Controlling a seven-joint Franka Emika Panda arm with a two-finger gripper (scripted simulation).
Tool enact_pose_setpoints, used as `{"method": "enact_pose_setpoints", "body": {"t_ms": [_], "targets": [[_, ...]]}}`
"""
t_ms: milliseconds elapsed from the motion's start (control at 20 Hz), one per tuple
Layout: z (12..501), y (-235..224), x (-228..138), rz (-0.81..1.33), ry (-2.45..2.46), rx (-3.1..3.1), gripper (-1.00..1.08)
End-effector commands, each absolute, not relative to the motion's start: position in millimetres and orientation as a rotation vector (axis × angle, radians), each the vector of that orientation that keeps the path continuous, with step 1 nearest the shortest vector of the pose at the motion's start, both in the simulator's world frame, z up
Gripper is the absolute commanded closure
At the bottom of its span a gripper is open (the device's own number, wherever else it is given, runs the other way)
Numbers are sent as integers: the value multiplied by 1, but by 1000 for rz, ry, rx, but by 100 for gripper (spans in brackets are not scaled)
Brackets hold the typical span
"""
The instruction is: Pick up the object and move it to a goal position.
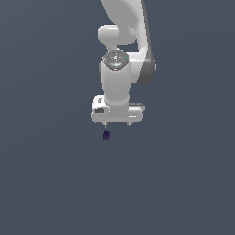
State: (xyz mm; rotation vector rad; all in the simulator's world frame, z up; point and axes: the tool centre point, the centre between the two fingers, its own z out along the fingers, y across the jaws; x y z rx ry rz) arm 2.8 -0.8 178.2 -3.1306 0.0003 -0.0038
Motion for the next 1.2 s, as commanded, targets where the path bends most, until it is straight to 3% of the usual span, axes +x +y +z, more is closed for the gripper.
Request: {"method": "enact_pose_setpoints", "body": {"t_ms": [0,700,1150], "targets": [[178,-1,3,-4,0,-3131,-92],[187,-3,5,-52,-25,-3143,-92],[143,-24,-6,-32,143,-3134,-92]]}}
